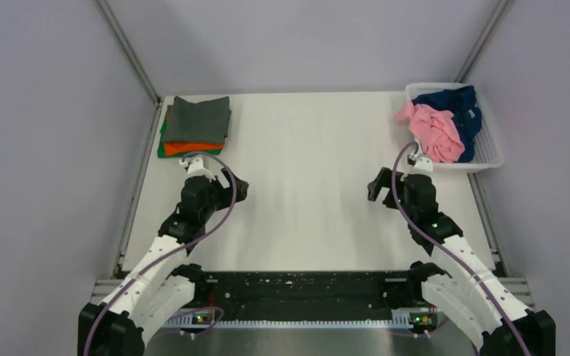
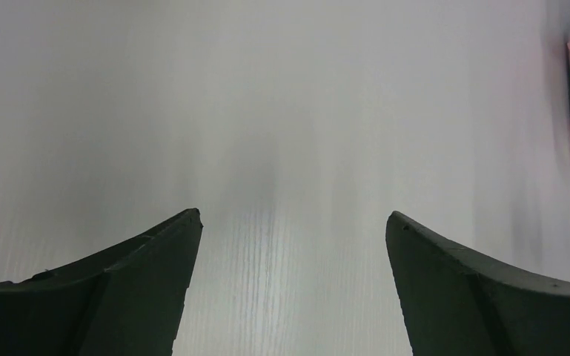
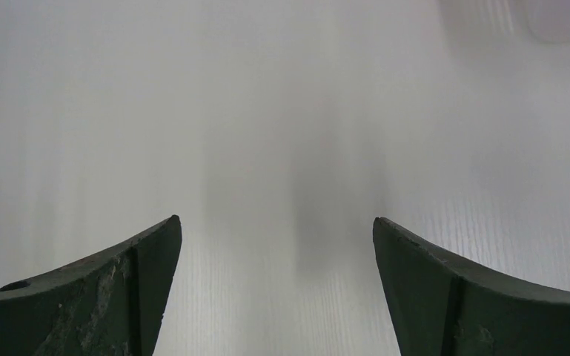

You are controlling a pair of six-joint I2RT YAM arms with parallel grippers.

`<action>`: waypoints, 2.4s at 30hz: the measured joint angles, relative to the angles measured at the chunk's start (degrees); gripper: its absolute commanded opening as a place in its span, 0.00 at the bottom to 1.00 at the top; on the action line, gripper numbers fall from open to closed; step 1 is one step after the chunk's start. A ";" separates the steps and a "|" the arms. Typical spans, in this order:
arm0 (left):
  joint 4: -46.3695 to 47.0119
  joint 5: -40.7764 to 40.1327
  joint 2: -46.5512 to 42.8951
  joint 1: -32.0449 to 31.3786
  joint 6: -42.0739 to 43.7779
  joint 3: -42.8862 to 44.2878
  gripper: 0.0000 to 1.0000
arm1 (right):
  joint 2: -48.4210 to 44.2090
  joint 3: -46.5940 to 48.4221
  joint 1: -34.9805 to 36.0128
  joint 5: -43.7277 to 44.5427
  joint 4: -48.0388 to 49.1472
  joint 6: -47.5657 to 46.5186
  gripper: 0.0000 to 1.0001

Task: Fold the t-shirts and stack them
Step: Grab crumpled tshirt from bin with the right arm, then move the tshirt to the center of the board

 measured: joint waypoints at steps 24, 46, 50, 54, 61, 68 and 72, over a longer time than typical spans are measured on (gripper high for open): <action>-0.76 -1.38 2.93 -1.25 -0.37 -0.04 0.99 | 42.56 39.56 -20.06 0.87 0.02 -2.14 0.93; -0.83 -2.73 6.69 -1.57 -0.31 0.20 0.99 | 64.46 52.52 -27.43 -2.91 5.55 4.63 0.57; -0.90 -2.78 6.97 -1.57 -0.31 0.20 0.99 | 66.10 52.52 -28.11 -4.72 8.46 6.71 0.16; -0.96 -2.95 6.95 -1.62 -0.31 0.22 0.99 | 66.82 52.50 -28.37 -5.29 9.03 7.56 0.00; -1.18 -3.15 6.93 -1.68 -0.28 0.22 0.99 | 63.06 53.70 -28.37 -5.77 5.57 3.96 0.00; -1.18 -3.02 6.86 -1.79 -0.31 0.22 0.99 | 46.07 62.42 -28.02 -14.58 0.17 1.01 0.00; -1.18 -2.91 6.84 -1.90 -0.31 0.22 0.99 | 38.40 72.65 -25.59 -21.99 0.85 2.58 0.00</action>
